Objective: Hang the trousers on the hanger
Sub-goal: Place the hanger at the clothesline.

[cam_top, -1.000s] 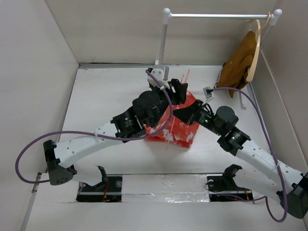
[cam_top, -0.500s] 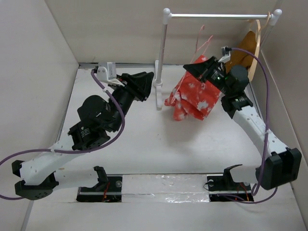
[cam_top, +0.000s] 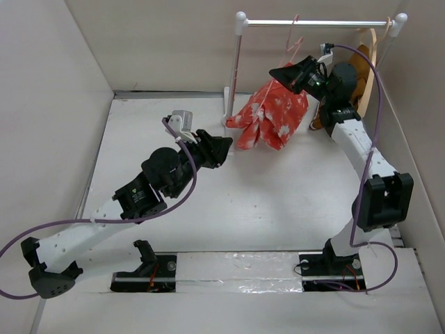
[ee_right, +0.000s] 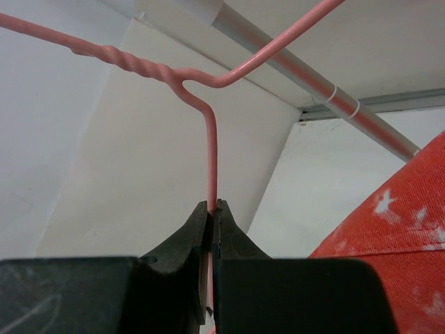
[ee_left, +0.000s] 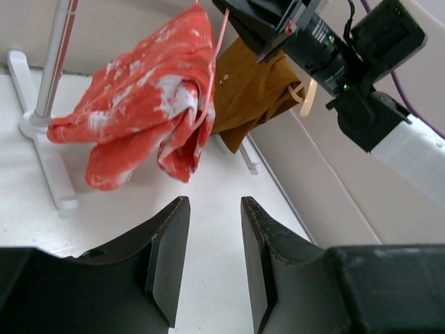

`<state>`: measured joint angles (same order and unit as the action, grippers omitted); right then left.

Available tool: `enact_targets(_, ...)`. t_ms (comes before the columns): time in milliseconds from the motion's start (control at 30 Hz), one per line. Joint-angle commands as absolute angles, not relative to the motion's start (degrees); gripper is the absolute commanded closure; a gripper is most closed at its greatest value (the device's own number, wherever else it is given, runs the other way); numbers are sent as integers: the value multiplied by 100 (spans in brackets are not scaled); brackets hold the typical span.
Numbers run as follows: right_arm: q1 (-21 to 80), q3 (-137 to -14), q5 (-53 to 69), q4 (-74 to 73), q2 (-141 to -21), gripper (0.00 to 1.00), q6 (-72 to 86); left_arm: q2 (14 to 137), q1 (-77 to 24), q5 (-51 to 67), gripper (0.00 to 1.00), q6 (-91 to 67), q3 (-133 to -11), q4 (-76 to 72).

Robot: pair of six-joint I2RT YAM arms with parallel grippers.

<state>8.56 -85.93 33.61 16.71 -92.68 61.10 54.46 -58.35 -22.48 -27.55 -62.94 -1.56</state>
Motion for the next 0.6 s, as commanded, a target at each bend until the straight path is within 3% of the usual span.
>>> enact_targets(0,721,-9386,3638,2522,-9272,100,6170,5221,-5801,-2294,67,-2909,-6170,-465)
enact_targets(300,343,-10195,3735,2180,-10062,100,6170,5229,-5801,-2390,66,-3006,-5836,-615)
enact_targets(567,176,-10152,3884,2249,-10547,100,6169,5168,-5801,-2505,66,-3076,-5625,-694)
